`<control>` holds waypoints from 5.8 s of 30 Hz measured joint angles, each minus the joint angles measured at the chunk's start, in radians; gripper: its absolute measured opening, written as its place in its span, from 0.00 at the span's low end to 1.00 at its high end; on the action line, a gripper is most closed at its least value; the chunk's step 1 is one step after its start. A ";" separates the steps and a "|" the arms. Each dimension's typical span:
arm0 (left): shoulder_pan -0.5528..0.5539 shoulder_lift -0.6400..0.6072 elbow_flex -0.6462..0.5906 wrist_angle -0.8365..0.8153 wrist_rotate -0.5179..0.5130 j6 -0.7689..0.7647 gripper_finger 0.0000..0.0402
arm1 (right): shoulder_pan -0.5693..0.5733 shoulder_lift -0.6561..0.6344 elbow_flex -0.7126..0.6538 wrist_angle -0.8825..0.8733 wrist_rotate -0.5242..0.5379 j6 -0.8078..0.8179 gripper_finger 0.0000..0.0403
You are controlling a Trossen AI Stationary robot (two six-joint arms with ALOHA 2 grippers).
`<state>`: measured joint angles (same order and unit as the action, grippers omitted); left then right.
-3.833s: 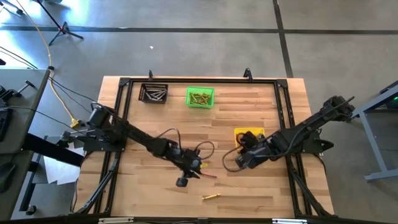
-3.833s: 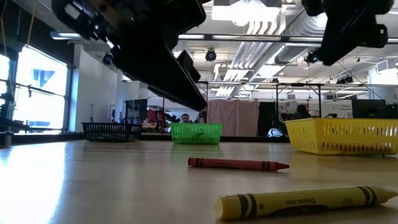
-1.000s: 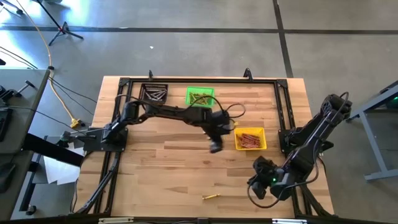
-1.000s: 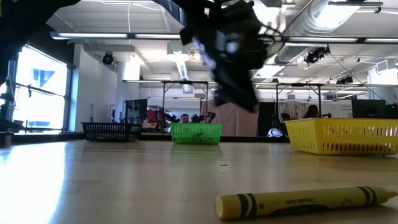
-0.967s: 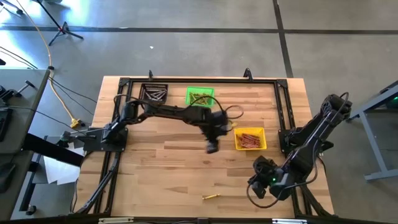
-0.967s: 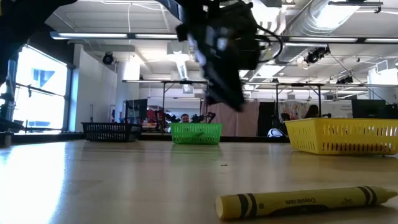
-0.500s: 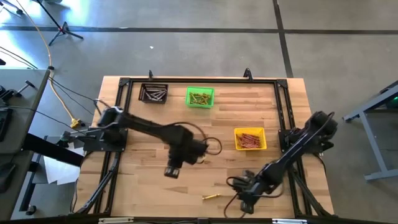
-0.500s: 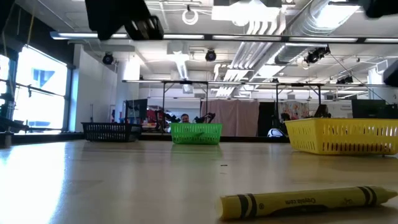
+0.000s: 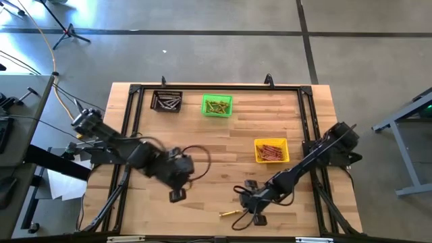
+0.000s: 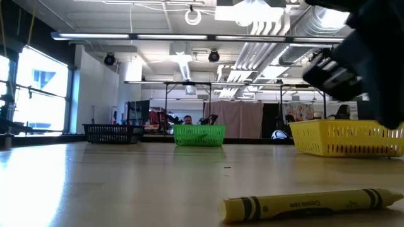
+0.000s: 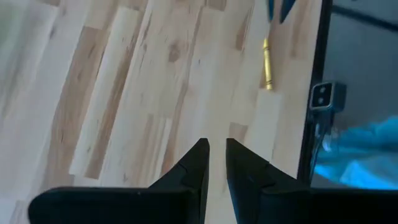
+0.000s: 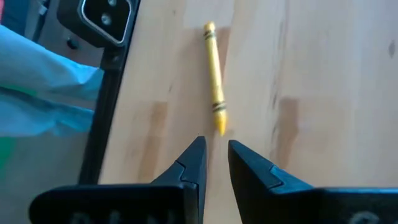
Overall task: Sort crayons
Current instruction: Put the yellow crayon into the green basket, then return to Home Position
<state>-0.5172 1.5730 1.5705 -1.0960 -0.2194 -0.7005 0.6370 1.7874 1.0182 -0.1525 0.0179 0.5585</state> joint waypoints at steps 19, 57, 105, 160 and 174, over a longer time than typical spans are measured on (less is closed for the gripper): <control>-0.237 -0.014 -0.002 0.001 -0.292 -0.277 0.11 | -0.060 0.135 0.202 -0.080 -0.023 -0.324 0.13; -0.238 -0.013 -0.001 -0.006 -0.335 -0.274 0.11 | -0.078 0.317 0.337 -0.237 0.062 -0.175 0.03; -0.252 -0.335 -0.276 -0.452 -0.600 -0.291 0.11 | -1.121 0.069 0.388 -0.184 -0.161 -0.391 0.07; -0.106 -0.462 -0.478 -0.261 -0.846 -0.388 0.11 | -0.578 -1.137 -0.648 0.273 0.136 -0.024 0.26; -0.050 -0.462 -0.478 -0.147 -0.847 -0.379 0.11 | -0.578 -1.341 -0.909 0.539 0.218 -0.015 0.26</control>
<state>-0.5670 1.1107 1.0924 -1.2429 -1.0668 -1.0792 0.0589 0.4462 0.1091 0.3869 0.2360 0.5434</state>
